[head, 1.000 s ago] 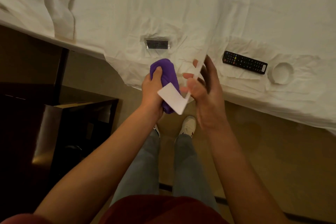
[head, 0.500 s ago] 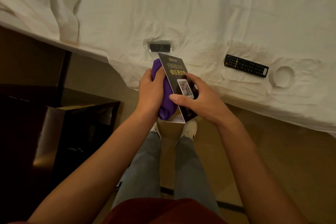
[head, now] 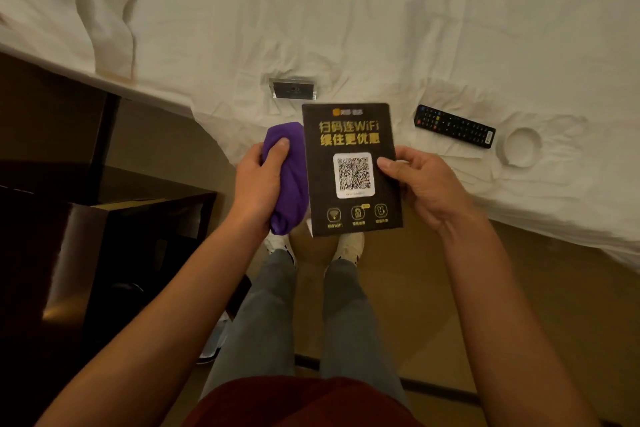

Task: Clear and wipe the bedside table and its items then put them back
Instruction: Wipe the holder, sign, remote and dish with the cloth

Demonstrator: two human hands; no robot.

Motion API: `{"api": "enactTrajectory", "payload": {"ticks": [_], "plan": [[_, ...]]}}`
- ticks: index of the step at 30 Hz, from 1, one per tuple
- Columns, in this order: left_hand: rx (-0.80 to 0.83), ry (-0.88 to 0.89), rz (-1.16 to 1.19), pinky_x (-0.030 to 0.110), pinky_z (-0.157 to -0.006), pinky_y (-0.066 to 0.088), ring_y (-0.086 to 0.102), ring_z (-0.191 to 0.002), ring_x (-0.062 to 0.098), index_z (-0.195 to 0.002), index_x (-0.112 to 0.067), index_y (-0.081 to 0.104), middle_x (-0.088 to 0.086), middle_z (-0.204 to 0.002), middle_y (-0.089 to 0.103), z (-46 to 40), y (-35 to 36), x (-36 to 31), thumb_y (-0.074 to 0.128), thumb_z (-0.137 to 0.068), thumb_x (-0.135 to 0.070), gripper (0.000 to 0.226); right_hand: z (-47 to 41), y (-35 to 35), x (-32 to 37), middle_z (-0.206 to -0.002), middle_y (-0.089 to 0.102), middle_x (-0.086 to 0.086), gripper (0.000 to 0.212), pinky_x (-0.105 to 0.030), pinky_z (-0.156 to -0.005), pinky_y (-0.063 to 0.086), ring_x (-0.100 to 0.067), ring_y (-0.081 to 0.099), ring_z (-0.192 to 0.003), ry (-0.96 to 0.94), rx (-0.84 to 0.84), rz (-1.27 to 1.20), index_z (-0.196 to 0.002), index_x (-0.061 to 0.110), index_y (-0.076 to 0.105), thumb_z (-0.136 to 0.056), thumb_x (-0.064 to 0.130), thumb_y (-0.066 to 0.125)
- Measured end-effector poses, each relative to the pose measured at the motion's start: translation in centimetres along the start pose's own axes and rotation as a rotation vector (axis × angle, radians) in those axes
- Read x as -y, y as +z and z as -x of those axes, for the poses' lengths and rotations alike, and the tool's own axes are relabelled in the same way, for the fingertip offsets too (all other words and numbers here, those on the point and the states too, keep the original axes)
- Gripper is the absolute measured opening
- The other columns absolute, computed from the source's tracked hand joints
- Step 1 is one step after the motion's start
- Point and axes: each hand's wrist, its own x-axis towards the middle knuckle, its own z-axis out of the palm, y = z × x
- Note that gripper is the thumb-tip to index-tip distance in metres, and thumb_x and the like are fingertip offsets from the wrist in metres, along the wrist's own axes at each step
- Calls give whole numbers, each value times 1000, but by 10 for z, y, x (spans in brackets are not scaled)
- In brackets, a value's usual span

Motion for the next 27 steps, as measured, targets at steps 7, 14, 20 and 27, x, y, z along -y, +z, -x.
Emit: {"api": "enactTrajectory", "payload": {"ticks": [7,14,20,27], "plan": [[-47,-38,27,22,-68,55,72,-89,8,-100,-35,64,-8,-101,72,-4,-11,3,59,-99,-42,9,-26,-21,47,-109,80,2,30,-32,-78,64,-20,77,-102,-262,-71,234,-114,24,68,-86,13,71],[-13,-38,45,22,-68,57,74,-86,6,-102,-31,66,-9,-97,75,-5,-7,2,62,-98,-41,11,-77,-2,77,-84,68,12,31,-21,-66,47,-13,68,-81,-398,-345,691,-104,23,73,-82,7,59],[23,-41,81,21,-67,58,74,-84,6,-104,-28,67,-6,-100,75,-6,4,1,62,-98,-41,15,-106,0,70,-93,66,9,31,-21,-74,44,-12,60,-88,-480,-536,806,-110,12,72,-85,8,53],[37,-45,72,21,-69,58,74,-86,7,-104,-30,66,-4,-103,75,-8,8,-1,61,-98,-42,14,-120,4,44,-101,73,-3,24,-18,-69,40,-14,61,-88,-479,-646,764,-108,7,70,-88,9,57]]}}
